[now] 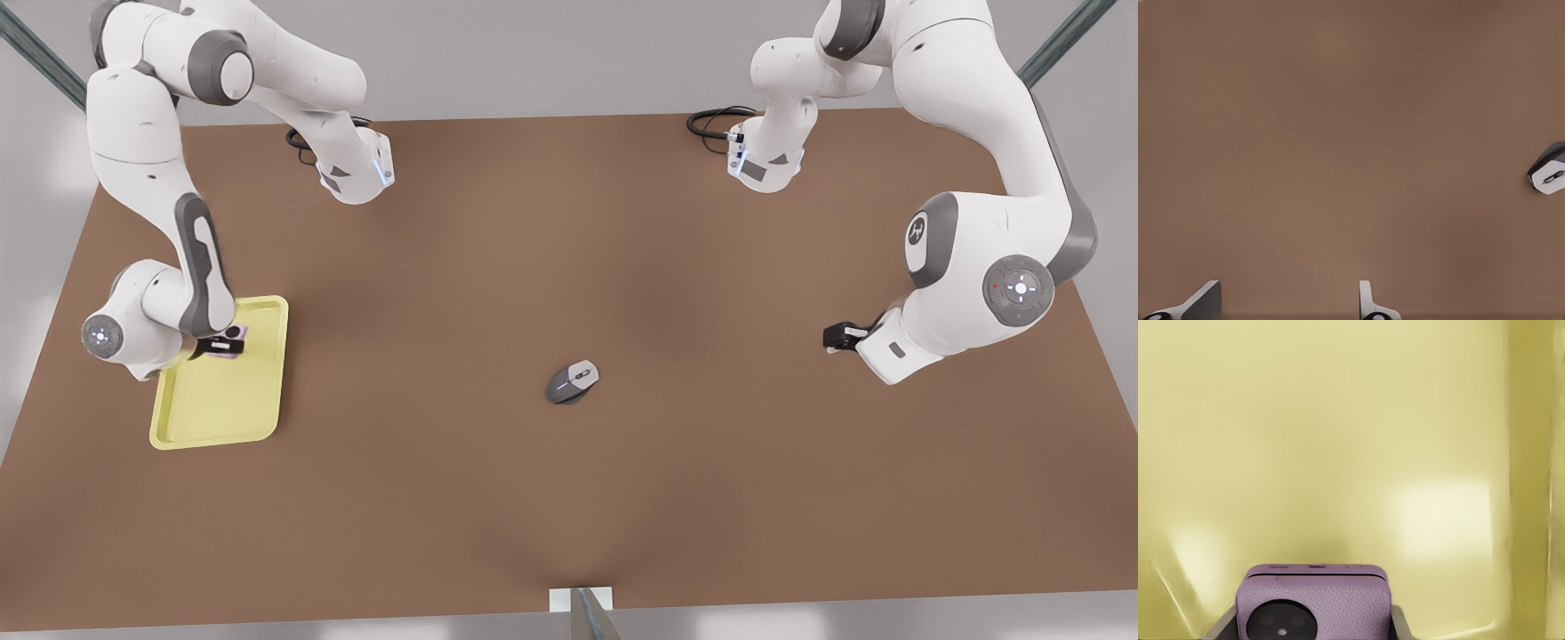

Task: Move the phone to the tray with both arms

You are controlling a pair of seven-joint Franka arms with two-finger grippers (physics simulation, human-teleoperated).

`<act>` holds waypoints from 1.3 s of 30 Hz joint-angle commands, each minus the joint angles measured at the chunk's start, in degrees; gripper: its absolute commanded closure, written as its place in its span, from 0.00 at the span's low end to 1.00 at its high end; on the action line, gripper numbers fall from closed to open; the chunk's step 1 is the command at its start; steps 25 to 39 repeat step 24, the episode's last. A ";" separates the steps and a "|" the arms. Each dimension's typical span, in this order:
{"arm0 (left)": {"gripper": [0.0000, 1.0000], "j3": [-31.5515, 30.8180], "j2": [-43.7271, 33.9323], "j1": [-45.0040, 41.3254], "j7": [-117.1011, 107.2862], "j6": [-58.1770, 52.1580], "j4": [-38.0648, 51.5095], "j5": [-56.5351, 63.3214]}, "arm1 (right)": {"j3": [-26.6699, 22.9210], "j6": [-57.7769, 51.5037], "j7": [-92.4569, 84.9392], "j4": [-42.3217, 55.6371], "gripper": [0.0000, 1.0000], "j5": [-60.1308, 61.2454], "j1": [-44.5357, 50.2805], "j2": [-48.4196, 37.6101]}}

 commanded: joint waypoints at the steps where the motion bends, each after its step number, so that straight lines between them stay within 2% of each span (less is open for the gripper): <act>1: 0.00 -0.01 -0.07 0.00 0.01 0.05 -0.02 0.11 | -0.02 1.91 -37.63 0.68 0.14 0.17 -0.78 0.96; 2: 0.00 -0.01 -0.07 0.00 0.01 0.05 0.06 0.02 | 0.07 1.91 -37.63 0.68 0.00 0.17 -0.60 1.13; 6: 0.00 -0.01 -0.07 0.00 0.01 0.05 -0.02 0.11 | 0.68 0.94 -37.28 0.77 0.00 0.17 0.01 -0.53; 8: 0.00 0.08 -0.16 0.00 0.10 0.05 0.15 0.20 | 5.86 0.15 -34.91 1.12 0.00 -0.18 0.10 -4.22; 10: 0.00 0.08 -0.51 0.00 0.54 0.05 0.15 0.20 | 14.21 -4.07 -17.51 1.03 0.00 -0.27 0.10 -12.93; 11: 0.00 -0.01 -0.51 0.00 0.45 0.05 0.15 0.20 | 16.15 -6.78 -11.80 3.66 0.00 -0.27 1.86 -13.28; 13: 0.00 -0.01 -0.51 0.00 0.54 0.05 0.15 0.29 | 20.10 -20.76 0.34 14.29 0.00 -0.80 3.35 -13.37; 16: 0.00 -0.01 -0.60 0.00 0.45 0.05 0.15 0.55 | 18.09 -36.58 6.40 27.65 0.00 -1.23 5.46 -13.28; 19: 0.00 -0.01 -0.51 0.00 0.01 0.14 0.15 0.64 | 17.73 -36.68 11.50 28.63 0.00 -1.15 6.69 -19.08; 39: 0.00 -0.01 -0.60 -0.09 -0.25 0.05 0.24 0.64 | 17.73 -37.55 11.94 28.89 0.00 -1.32 7.05 -18.99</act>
